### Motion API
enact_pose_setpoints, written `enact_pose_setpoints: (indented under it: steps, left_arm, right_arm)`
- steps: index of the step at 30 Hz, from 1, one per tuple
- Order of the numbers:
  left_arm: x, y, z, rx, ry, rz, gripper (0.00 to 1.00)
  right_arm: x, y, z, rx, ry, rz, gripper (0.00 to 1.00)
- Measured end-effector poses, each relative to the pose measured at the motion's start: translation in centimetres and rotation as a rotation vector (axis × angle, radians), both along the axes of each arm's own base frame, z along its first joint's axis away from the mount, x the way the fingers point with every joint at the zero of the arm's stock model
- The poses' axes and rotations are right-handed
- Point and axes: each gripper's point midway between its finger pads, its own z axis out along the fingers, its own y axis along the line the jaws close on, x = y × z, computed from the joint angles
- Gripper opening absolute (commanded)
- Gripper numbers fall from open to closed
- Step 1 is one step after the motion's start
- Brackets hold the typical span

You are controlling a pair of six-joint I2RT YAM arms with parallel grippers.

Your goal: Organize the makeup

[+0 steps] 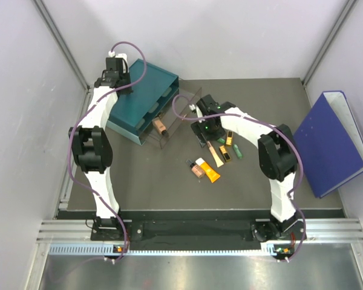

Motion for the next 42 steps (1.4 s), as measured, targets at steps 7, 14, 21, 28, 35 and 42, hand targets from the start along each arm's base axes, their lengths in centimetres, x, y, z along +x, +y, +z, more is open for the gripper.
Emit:
enact_pose_setpoints:
  steps: [7, 14, 21, 28, 35, 42]
  left_arm:
    - [0.0, 0.0, 0.0, 0.0, 0.0, -0.001, 0.1]
    - [0.0, -0.1, 0.0, -0.003, -0.001, -0.003, 0.1]
    - [0.0, -0.1, -0.1, -0.006, -0.001, -0.005, 0.1]
    - [0.1, -0.1, -0.1, -0.011, -0.003, -0.007, 0.11]
    - [0.1, -0.2, -0.1, -0.022, -0.006, -0.013, 0.11]
    - [0.3, -0.7, -0.1, -0.046, -0.011, -0.025, 0.12]
  right_arm:
    - [-1.2, -1.3, -4.0, -0.067, 0.062, -0.006, 0.35]
    - [-1.1, -1.8, -4.6, -0.08, 0.063, -0.023, 0.0]
    - [-1.0, -1.8, -4.1, -0.027, 0.08, -0.021, 0.0]
    - [0.8, 1.1, 0.4, 0.21, 0.081, 0.056, 0.0]
    - [3.9, 6.8, 11.3, 0.648, 0.022, 0.149, 0.0]
    - [5.6, 10.7, 18.9, 1.027, 0.032, 0.143, 0.0]
